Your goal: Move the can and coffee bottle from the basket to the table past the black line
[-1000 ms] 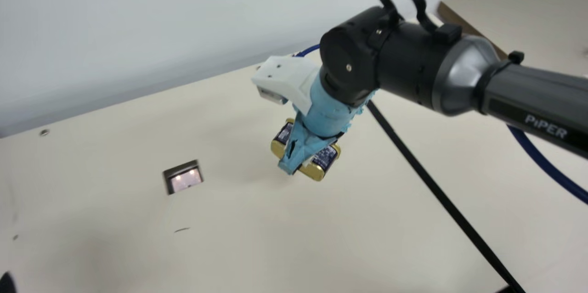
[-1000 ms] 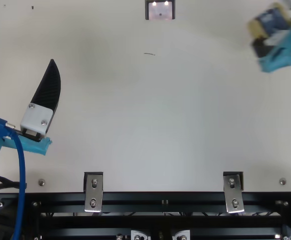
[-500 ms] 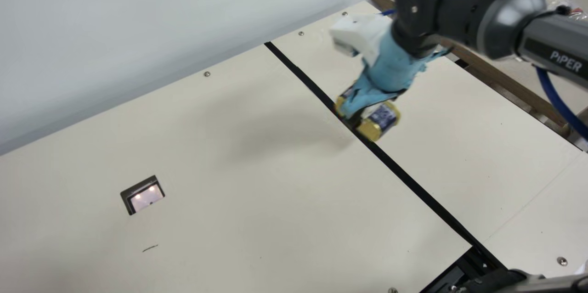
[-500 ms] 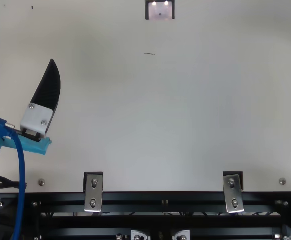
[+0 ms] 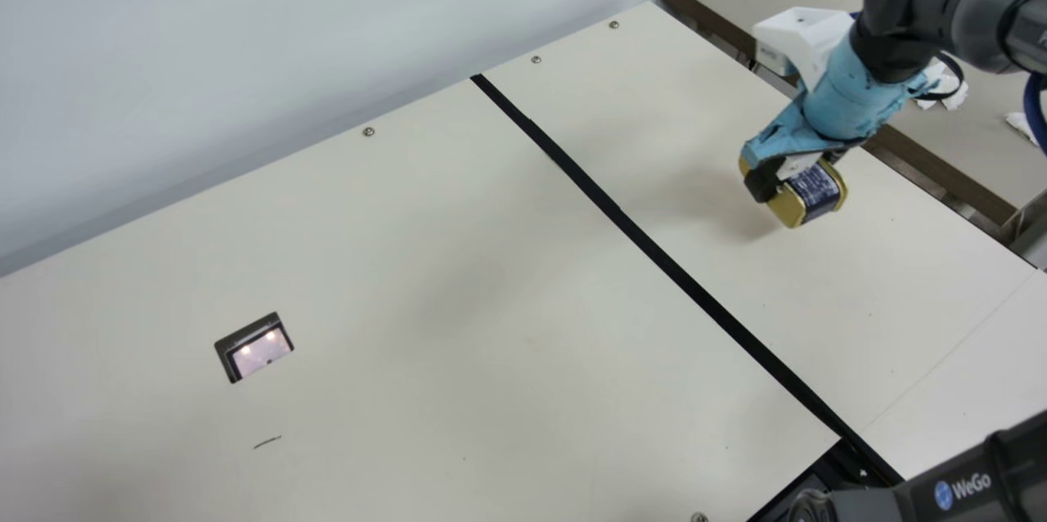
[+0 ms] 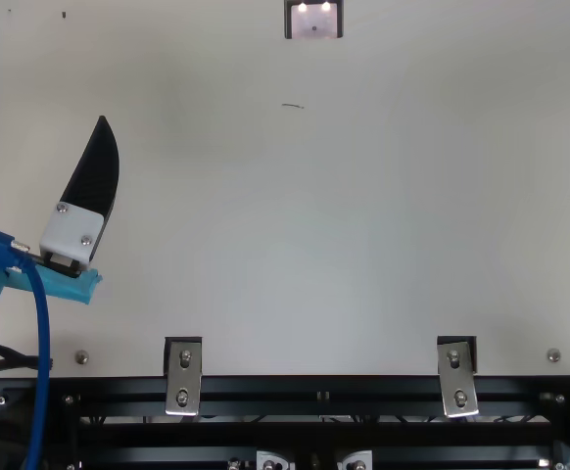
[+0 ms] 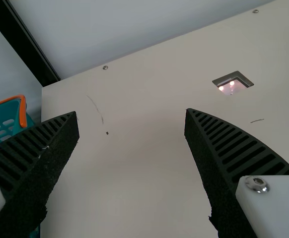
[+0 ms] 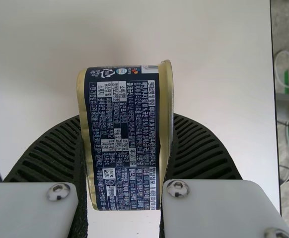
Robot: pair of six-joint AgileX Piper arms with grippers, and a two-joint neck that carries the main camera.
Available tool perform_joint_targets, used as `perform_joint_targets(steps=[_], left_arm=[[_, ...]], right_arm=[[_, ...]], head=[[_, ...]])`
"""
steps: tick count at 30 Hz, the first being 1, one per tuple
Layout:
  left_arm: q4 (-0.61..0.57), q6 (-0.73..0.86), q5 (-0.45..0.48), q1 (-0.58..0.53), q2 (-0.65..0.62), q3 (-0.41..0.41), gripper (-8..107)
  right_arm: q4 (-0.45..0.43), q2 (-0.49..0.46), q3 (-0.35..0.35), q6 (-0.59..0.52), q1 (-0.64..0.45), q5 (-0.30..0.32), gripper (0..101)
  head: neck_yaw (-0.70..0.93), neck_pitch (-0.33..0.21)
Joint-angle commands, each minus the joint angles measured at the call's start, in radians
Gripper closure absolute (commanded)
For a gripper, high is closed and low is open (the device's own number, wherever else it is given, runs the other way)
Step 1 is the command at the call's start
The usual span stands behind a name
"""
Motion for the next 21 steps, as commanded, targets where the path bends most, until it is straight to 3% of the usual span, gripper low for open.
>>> perform_joint_targets(steps=[1, 17, 18, 19, 21], left_arm=[[0.000, 0.000, 0.000, 0.000, 0.000, 0.000, 9], [0.000, 0.000, 0.000, 0.000, 0.000, 0.000, 9], [0.000, 0.000, 0.000, 0.000, 0.000, 0.000, 9], [0.000, 0.000, 0.000, 0.000, 0.000, 0.000, 9], [0.000, 0.000, 0.000, 0.000, 0.000, 0.000, 9]], right_arm=[[0.021, 0.015, -0.003, -0.011, -0.039, 0.000, 101], [0.072, 0.065, 0.034, -0.060, -0.136, -0.016, 101], [0.074, 0.064, 0.037, -0.062, -0.138, -0.016, 95], [0.076, 0.062, 0.040, -0.064, -0.140, -0.017, 74], [0.081, 0.056, 0.046, -0.068, -0.144, -0.023, 19]], head=[[-0.017, -0.015], [-0.017, -0.015], [-0.017, -0.015], [-0.017, -0.015], [-0.017, -0.015]])
